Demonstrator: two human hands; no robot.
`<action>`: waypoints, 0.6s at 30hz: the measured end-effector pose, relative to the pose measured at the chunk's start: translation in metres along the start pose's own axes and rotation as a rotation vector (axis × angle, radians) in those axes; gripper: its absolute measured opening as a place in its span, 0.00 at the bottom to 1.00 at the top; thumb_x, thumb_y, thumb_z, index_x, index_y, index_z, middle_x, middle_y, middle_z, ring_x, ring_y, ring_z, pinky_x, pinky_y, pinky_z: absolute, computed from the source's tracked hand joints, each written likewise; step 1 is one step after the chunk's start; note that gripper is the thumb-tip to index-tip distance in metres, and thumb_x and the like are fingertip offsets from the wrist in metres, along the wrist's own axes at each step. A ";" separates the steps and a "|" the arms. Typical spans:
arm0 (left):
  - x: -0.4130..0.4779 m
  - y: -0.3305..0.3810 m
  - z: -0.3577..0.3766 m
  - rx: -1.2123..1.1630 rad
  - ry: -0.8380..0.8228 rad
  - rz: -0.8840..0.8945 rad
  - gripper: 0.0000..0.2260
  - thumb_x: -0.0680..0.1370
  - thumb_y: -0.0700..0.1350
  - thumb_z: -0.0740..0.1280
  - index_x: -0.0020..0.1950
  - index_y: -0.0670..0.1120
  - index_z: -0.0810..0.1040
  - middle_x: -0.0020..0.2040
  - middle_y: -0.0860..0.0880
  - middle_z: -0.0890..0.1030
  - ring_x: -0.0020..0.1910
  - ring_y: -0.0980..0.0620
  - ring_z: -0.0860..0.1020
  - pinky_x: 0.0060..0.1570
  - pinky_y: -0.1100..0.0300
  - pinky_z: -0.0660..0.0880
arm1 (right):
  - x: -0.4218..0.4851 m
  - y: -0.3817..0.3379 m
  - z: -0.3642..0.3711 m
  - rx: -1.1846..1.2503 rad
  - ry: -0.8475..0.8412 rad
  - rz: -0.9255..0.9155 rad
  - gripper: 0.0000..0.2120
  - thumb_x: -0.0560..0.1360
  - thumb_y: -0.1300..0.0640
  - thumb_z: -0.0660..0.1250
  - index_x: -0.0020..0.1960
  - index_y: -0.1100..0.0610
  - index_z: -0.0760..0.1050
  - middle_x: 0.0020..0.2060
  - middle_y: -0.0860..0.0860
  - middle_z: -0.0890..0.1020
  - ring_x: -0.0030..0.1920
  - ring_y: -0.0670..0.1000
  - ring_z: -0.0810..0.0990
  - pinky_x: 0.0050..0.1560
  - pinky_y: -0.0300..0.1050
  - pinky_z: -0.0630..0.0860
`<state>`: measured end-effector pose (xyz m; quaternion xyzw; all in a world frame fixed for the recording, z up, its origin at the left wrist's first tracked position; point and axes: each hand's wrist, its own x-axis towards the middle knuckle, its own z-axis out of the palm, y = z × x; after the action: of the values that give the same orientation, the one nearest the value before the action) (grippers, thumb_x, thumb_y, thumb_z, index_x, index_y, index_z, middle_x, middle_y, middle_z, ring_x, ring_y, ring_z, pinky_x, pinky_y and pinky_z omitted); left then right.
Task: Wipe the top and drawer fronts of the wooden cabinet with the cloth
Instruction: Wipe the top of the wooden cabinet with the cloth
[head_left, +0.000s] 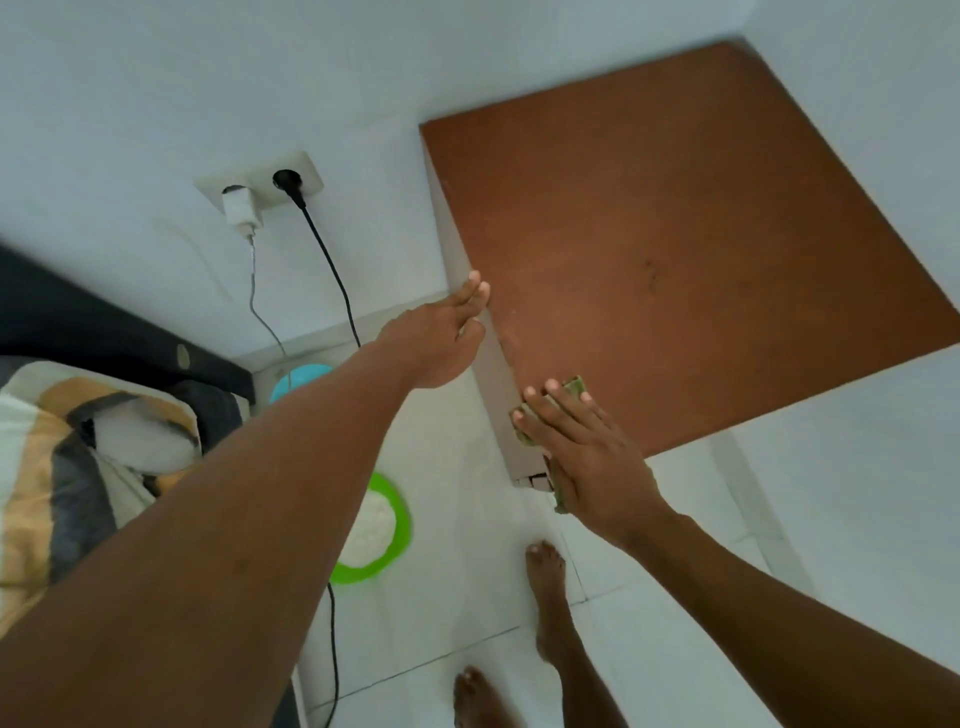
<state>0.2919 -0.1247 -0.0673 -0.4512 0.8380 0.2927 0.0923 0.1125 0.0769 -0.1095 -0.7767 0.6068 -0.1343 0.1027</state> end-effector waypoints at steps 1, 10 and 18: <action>0.000 0.001 -0.001 0.007 0.003 0.002 0.26 0.84 0.55 0.48 0.83 0.58 0.52 0.83 0.62 0.47 0.80 0.47 0.62 0.78 0.47 0.59 | -0.010 -0.002 0.000 0.014 0.029 -0.013 0.28 0.74 0.66 0.66 0.74 0.57 0.72 0.76 0.55 0.71 0.78 0.59 0.65 0.76 0.59 0.63; 0.001 0.018 -0.002 0.156 0.014 -0.027 0.26 0.86 0.55 0.46 0.84 0.49 0.51 0.84 0.53 0.46 0.81 0.46 0.59 0.78 0.46 0.58 | -0.041 0.017 -0.064 0.200 0.073 0.078 0.20 0.75 0.64 0.72 0.66 0.57 0.77 0.48 0.51 0.83 0.38 0.43 0.78 0.35 0.40 0.82; 0.017 0.057 0.009 0.154 0.083 -0.047 0.30 0.85 0.61 0.44 0.84 0.48 0.46 0.85 0.49 0.45 0.83 0.47 0.45 0.80 0.45 0.47 | 0.091 0.066 -0.113 1.129 0.256 1.065 0.08 0.81 0.56 0.66 0.59 0.55 0.80 0.51 0.56 0.85 0.44 0.57 0.84 0.52 0.60 0.84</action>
<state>0.2347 -0.1072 -0.0582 -0.4741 0.8503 0.2061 0.0990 0.0350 -0.0267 -0.0163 -0.1900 0.7446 -0.4433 0.4616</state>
